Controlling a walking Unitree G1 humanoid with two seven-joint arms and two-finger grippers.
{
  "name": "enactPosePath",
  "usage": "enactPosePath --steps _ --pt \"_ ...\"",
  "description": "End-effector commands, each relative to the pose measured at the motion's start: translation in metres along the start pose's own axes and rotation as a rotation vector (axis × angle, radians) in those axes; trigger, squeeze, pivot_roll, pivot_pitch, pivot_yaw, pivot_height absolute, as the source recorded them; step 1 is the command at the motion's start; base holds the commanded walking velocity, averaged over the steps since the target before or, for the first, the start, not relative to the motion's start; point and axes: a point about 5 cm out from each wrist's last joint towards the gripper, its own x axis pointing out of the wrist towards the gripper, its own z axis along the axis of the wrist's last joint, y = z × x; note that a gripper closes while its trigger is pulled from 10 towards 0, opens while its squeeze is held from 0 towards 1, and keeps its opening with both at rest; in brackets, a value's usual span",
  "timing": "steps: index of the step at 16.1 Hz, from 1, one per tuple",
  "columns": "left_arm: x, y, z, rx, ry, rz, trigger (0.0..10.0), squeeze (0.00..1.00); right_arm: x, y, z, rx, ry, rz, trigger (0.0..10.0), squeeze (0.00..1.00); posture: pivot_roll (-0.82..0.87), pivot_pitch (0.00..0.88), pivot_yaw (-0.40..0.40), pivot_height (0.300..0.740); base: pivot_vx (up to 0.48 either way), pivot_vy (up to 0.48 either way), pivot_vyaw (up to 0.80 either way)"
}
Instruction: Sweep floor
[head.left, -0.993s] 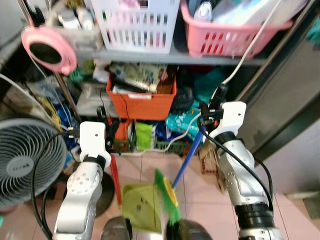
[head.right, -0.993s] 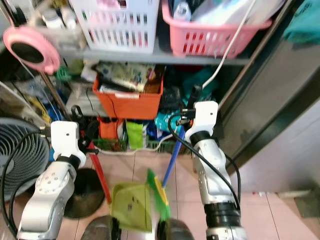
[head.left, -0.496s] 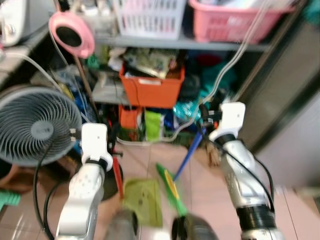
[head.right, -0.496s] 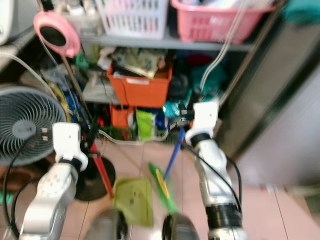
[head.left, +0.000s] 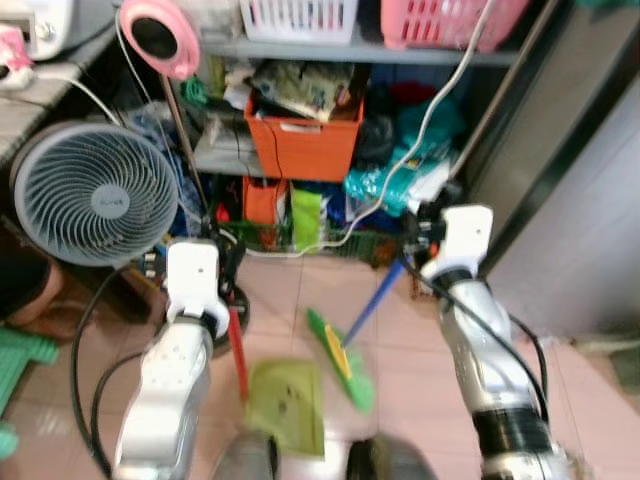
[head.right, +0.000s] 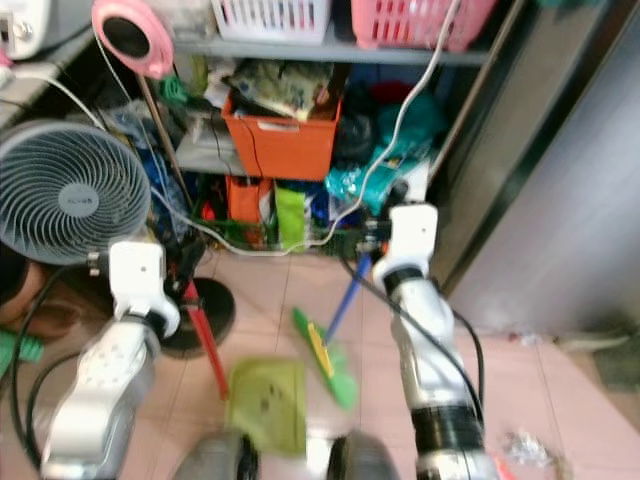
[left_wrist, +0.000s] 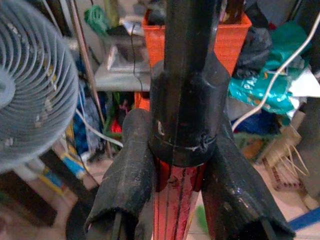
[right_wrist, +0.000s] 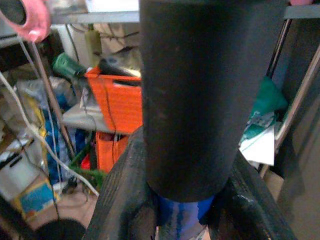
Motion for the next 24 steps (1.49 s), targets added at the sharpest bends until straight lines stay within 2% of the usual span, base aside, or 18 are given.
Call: enactPosePath --steps 1,4,6,14,17,20,21,22,24 --pt "0.001 0.001 0.011 -0.003 -0.049 -0.008 10.0 0.00 0.001 0.000 -0.002 -0.003 0.016 0.002 10.0 0.00 0.02 0.119 -0.002 0.740 0.000 0.000 0.00" --pt "0.003 0.001 0.011 -0.020 -0.050 -0.008 10.0 0.00 0.002 0.000 -0.002 -0.001 0.019 0.002 10.0 0.00 0.01 0.115 -0.003 0.740 0.000 0.000 0.00" --pt "0.005 0.000 0.011 -0.027 -0.049 -0.007 10.0 0.00 0.004 0.000 -0.002 -0.004 0.018 0.006 10.0 0.00 0.01 0.108 -0.006 0.740 0.000 0.480 -0.49" --pt "0.007 -0.002 0.012 -0.036 -0.056 -0.012 10.0 0.00 0.007 0.002 -0.001 -0.008 0.013 0.018 10.0 0.00 0.02 0.095 -0.009 0.740 0.000 0.480 -0.78" --pt "0.007 -0.002 0.017 -0.033 -0.101 -0.024 10.0 0.00 0.009 0.003 0.000 -0.009 0.007 0.021 10.0 0.00 0.02 0.091 -0.009 0.740 0.000 0.480 -0.80" --pt "0.008 0.002 0.020 -0.005 -0.128 -0.003 10.0 0.00 0.009 0.003 0.000 -0.009 0.003 0.021 10.0 0.00 0.02 0.090 -0.008 0.740 0.000 0.000 -0.17" --pt "0.008 0.002 0.021 -0.014 -0.129 -0.024 10.0 0.00 0.009 0.004 0.000 -0.010 0.001 0.020 10.0 0.00 0.02 0.094 -0.007 0.740 0.000 0.000 0.00" --pt "0.008 0.001 0.020 -0.059 -0.111 -0.033 10.0 0.00 0.010 0.004 0.001 -0.011 0.000 0.018 10.0 0.00 0.02 0.094 -0.007 0.740 0.000 0.000 0.00" --pt "0.007 0.002 0.023 -0.060 -0.127 -0.022 10.0 0.00 0.011 0.004 0.000 -0.010 0.003 0.014 10.0 0.00 0.02 0.101 -0.005 0.740 0.000 0.000 -0.40"
